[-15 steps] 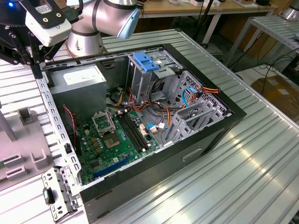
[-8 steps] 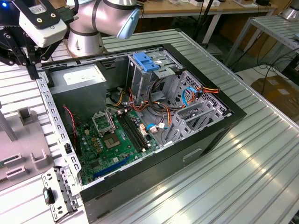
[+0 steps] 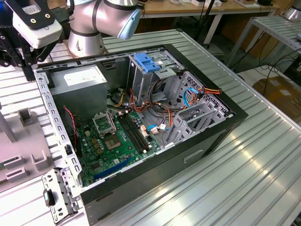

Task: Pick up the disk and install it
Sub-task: 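Reach for the disk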

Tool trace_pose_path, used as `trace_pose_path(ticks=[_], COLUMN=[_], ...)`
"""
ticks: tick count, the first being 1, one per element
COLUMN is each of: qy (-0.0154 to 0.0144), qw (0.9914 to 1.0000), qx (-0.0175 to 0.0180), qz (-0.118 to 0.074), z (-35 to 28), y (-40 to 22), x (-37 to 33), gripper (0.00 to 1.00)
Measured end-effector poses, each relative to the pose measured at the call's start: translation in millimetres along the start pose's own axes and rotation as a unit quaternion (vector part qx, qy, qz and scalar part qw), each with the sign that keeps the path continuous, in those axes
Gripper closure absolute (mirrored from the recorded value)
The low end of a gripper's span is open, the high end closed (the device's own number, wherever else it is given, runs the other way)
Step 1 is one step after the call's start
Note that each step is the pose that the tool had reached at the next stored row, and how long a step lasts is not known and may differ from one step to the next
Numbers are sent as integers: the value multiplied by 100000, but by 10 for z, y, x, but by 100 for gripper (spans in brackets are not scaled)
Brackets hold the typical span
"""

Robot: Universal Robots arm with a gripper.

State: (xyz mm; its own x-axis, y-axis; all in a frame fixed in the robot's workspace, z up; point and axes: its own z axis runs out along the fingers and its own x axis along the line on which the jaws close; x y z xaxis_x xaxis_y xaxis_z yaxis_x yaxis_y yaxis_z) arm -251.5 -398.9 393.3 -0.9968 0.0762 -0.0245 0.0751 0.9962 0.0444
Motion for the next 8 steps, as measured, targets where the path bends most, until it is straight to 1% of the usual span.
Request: trace_pose_path(ticks=[8], qy=[2], qw=[100000], qx=[3], qz=[-1], z=[-2], y=[-5], x=[62], gripper=[89])
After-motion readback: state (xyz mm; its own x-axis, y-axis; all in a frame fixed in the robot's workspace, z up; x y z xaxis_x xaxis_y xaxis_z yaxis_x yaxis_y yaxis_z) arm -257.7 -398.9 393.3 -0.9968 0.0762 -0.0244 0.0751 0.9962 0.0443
